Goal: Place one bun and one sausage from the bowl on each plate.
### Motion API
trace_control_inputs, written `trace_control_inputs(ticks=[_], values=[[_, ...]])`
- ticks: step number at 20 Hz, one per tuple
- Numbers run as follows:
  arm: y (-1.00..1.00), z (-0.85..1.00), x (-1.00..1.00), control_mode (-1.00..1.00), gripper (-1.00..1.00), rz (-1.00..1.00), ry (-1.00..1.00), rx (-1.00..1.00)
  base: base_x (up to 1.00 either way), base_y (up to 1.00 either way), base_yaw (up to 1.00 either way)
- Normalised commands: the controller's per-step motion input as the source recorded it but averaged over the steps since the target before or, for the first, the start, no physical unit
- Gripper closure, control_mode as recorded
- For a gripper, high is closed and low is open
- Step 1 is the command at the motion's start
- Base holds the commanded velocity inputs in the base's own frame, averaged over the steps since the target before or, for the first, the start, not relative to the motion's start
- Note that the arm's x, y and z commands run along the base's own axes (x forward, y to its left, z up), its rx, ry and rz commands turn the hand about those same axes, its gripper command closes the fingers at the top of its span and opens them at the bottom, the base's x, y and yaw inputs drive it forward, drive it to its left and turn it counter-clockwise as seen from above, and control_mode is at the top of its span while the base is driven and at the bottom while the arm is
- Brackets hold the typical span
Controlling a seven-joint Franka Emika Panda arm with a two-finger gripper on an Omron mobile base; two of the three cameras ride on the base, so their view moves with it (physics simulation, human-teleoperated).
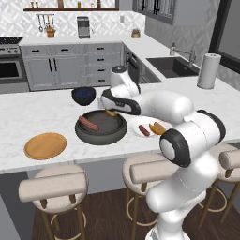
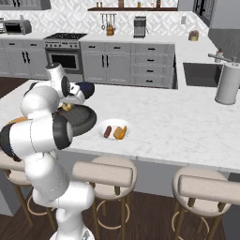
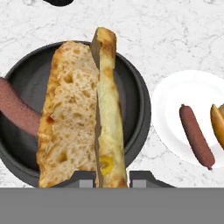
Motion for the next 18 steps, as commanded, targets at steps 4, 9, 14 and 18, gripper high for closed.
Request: trace_control_inputs(ticks=[4, 9, 14, 18], values=[[0.00, 0.17, -0.23, -1.00, 1.00, -0.01, -0.05, 0.00, 0.00, 0.00, 0.00], [0.00, 0.00, 0.00, -1.00, 1.00, 0.00, 0.00, 0.00, 0.00, 0.00, 0.00], [0.09, 0.00, 0.00, 1.00, 1.00, 0.00, 0.00, 0.00, 0.00, 0.41, 0.00], [0.00, 0.00, 0.00, 1.00, 1.00, 0.00, 0.00, 0.00, 0.00, 0.88, -0.01]])
